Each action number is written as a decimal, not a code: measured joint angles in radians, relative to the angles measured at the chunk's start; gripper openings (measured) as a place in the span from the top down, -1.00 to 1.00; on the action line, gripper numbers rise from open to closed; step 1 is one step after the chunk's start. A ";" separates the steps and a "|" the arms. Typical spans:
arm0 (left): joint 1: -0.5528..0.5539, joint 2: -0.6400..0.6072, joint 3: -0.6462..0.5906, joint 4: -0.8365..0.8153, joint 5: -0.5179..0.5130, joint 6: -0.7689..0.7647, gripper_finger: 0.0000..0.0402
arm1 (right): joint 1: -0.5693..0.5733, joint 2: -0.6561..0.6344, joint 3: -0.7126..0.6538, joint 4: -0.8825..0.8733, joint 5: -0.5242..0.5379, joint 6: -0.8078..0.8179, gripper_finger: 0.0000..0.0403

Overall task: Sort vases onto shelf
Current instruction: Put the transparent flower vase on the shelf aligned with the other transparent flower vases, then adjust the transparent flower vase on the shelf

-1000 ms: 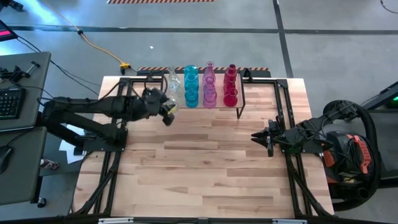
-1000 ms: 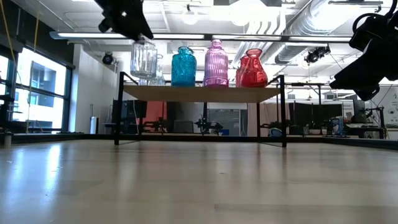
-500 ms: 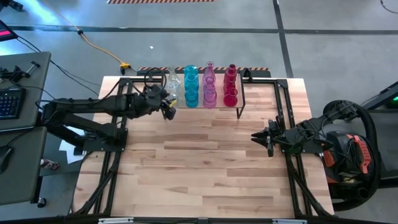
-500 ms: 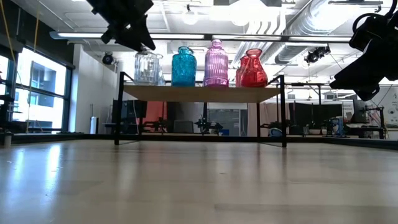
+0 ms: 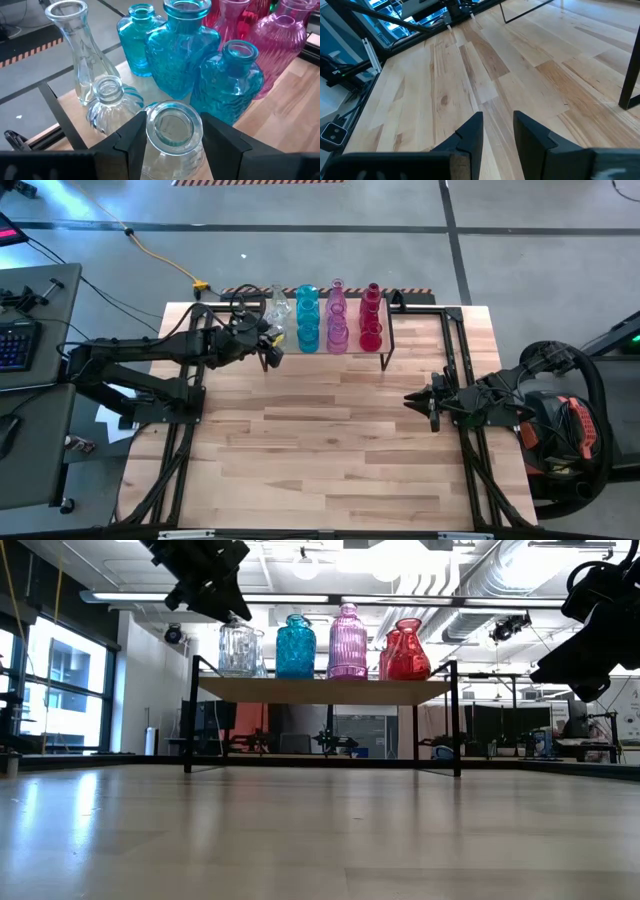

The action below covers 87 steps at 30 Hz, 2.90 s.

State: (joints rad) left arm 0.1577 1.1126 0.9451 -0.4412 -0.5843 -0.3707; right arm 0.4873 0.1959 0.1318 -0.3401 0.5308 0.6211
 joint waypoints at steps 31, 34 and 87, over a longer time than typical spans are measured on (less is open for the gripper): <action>-0.001 0.021 0.000 0.001 0.000 -0.039 0.10 | 0.000 0.000 0.000 -0.001 0.000 0.000 0.56; -0.001 0.021 0.000 0.000 0.000 -0.039 0.10 | 0.000 0.000 0.000 0.000 0.000 0.000 0.56; 0.005 -0.084 0.001 0.045 -0.013 0.023 0.09 | 0.000 0.000 0.000 0.000 0.000 0.000 0.56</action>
State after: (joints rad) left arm 0.1630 1.0289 0.9463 -0.3960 -0.5971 -0.3481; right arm 0.4872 0.1963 0.1322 -0.3405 0.5308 0.6209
